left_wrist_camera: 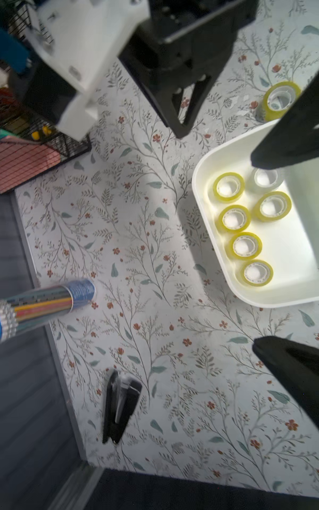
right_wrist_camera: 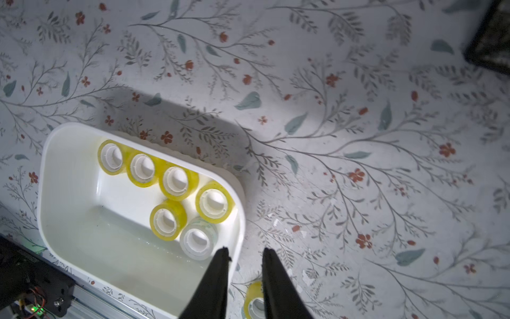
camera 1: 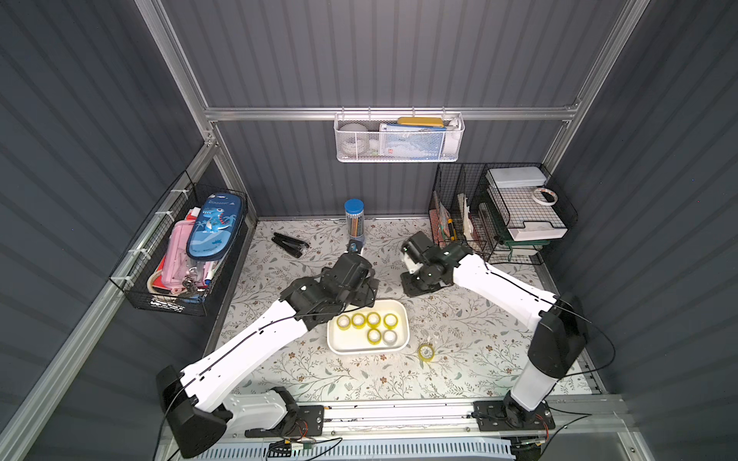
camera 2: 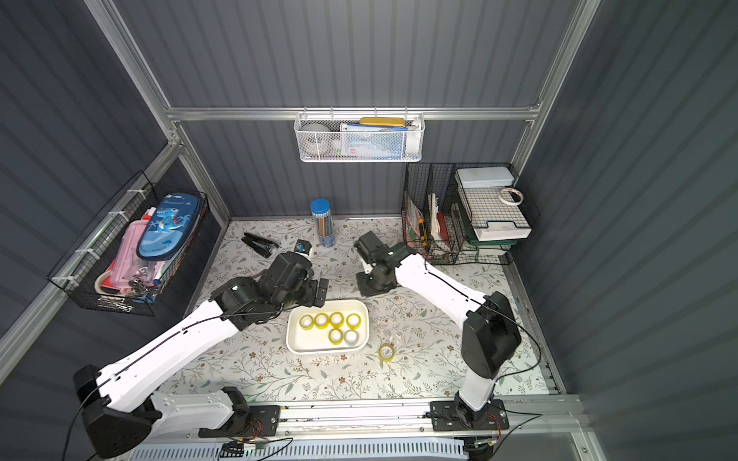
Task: Put the transparent tape into the storage box
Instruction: Adjust the storage box at the center of the board.
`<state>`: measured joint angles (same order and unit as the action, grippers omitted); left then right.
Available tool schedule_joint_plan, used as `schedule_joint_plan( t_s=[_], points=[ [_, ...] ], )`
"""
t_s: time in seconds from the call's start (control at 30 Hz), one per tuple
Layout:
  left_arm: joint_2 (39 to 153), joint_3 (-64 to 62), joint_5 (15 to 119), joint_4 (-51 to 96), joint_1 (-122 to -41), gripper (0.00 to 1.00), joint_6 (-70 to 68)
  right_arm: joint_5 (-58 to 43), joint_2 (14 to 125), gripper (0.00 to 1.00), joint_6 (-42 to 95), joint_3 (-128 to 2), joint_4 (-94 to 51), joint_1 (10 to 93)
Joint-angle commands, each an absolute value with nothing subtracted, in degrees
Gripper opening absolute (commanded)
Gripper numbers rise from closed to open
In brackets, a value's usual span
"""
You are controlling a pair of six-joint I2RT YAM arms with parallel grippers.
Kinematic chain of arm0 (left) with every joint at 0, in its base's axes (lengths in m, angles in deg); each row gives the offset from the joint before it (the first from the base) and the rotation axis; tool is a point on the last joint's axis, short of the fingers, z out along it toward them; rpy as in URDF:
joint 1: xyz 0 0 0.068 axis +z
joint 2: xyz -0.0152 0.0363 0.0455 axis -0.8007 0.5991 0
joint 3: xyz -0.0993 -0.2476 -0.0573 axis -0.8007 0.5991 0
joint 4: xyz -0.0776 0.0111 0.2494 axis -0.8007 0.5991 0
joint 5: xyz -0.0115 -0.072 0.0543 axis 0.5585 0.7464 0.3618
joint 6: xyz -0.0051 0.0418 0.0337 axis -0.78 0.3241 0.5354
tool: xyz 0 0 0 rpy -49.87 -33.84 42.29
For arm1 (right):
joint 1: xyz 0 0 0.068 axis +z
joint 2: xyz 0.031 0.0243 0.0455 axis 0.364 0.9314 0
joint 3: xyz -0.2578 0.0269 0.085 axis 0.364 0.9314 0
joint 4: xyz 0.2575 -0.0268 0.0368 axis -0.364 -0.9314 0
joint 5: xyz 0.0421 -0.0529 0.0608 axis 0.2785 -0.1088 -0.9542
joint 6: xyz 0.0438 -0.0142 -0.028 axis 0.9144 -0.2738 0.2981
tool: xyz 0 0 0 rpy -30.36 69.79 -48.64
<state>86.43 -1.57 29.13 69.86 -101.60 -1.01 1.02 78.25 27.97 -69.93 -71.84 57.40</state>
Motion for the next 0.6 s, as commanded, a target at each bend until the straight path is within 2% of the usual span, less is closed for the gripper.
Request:
schedule_joint_plan(
  t_s=[0.0,0.3,0.57],
  points=[
    [92.1,-4.4,39.1,66.6,-102.1,0.99,8.0,-1.7,73.0,0.27,33.0,-62.7,-72.1,51.4],
    [111.5,-15.6,48.8,66.2,-108.0,0.99,17.3,-4.7,57.1,0.27,36.4,-48.1,-70.1,39.1],
    [120.6,-17.4,55.6,63.4,-110.6,0.97,20.5,-6.1,47.6,0.27,37.8,-41.1,-71.1,33.6]
  ],
)
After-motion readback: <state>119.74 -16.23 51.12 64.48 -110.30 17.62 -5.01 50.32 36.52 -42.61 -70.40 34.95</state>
